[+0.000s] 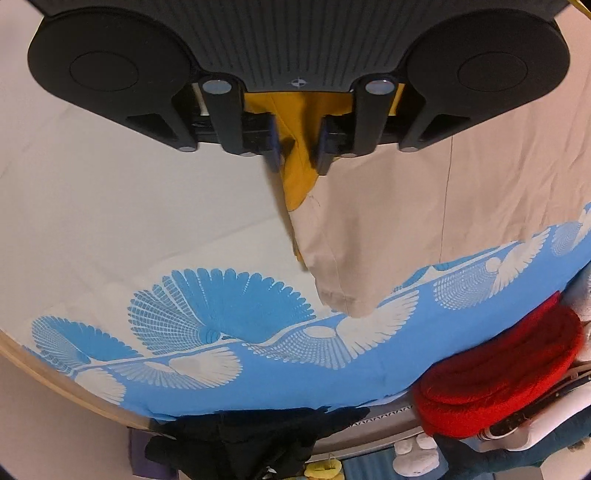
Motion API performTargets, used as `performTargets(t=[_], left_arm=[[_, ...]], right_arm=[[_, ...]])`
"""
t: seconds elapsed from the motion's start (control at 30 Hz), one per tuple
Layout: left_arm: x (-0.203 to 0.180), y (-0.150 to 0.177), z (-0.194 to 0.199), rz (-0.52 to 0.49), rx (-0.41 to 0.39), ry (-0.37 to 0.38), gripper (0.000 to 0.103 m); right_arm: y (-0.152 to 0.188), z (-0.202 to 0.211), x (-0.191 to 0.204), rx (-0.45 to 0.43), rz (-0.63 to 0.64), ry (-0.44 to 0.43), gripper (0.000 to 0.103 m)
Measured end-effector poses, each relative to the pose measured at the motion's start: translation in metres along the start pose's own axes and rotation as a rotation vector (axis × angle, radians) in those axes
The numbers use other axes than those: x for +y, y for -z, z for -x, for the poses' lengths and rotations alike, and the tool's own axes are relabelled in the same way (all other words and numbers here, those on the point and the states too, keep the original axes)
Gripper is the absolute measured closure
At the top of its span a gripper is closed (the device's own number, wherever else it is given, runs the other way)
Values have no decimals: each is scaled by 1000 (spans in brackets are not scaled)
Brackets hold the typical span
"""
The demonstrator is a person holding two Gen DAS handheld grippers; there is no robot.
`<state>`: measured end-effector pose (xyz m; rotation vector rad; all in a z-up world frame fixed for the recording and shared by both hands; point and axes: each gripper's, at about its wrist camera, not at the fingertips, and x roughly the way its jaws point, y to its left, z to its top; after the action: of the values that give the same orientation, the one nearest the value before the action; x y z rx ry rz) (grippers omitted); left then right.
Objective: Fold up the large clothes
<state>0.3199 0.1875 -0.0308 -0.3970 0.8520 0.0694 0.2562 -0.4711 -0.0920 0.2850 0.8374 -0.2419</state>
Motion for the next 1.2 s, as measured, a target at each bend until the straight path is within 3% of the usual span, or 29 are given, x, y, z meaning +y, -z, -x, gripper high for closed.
performTargets(t=[0.1, 0.13, 0.17, 0.2, 0.23, 0.3, 0.37, 0.5, 0.57, 0.63, 0.73, 0.8, 0.87, 0.97, 1.07, 1.13, 1.2], left_arm=[[4, 9, -14, 24, 105, 25, 63], [5, 12, -15, 18, 119, 31, 73], [2, 15, -15, -8, 118, 38, 102], [-2, 16, -11, -44, 95, 32, 101], [-7, 15, -4, -83, 48, 19, 102], [-16, 15, 9, -139, -42, -4, 102], [-24, 21, 11, -193, -69, -35, 101], [-29, 35, -4, -210, 25, -126, 91], [-32, 37, 4, -208, -3, -184, 89], [-47, 39, 26, -262, -87, -193, 89], [-87, 53, 57, -454, -183, -78, 89], [-108, 69, 65, -526, -144, 77, 84], [-129, 88, 64, -582, -62, 213, 72], [-159, 120, 55, -711, -9, 265, 72], [-176, 151, 27, -805, 90, 215, 68], [-175, 164, 13, -831, 125, 145, 61], [-173, 164, 19, -826, 105, 117, 60]], right_arm=[[4, 0, -7, 28, -23, -14, 76], [5, -2, -11, 38, -24, -16, 76], [6, -2, -11, 46, -21, -19, 76], [7, -2, -9, 43, -15, -25, 82], [5, 2, -6, 25, -4, -35, 97], [1, 18, -1, -81, 13, -59, 101], [-2, 27, 1, -137, 3, -62, 101], [6, 5, 9, -41, 84, 71, 96], [13, 2, 16, -34, 146, 130, 93], [14, 12, 21, -93, 158, 168, 90], [17, 43, 26, -265, 156, 222, 90], [19, 65, 23, -358, 128, 156, 90], [24, 85, 23, -400, 128, 49, 90], [36, 91, 24, -314, 136, -100, 90], [54, 70, 24, -75, 151, -177, 90], [69, 51, 27, 59, 223, -101, 90], [80, 41, 25, 114, 292, -21, 90]])
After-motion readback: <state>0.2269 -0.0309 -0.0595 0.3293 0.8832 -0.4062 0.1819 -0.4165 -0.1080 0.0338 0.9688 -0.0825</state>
